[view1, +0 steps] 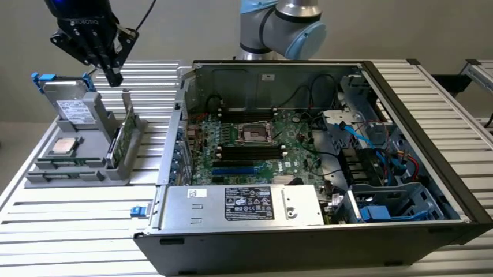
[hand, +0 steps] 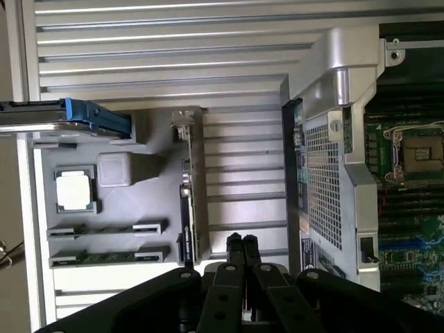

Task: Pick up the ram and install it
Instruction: 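Reach for the ram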

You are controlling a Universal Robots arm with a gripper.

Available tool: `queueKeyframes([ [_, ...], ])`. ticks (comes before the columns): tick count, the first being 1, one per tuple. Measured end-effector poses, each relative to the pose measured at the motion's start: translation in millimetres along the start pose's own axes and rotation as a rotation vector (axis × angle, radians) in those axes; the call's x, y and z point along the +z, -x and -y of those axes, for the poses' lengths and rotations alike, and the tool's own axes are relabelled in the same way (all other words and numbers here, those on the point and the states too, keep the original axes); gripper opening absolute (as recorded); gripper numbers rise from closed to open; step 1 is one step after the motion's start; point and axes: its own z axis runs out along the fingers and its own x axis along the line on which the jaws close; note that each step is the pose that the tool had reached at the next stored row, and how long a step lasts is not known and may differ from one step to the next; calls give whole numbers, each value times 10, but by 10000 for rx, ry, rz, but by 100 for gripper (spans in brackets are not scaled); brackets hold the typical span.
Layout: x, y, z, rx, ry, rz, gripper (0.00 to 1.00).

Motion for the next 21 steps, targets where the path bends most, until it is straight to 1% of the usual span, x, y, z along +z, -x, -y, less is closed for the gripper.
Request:
queueKeyframes([
  [19, 32, -862, 70, 0, -1, -1, 10],
  [21, 52, -941, 86, 0, 2, 13, 10],
])
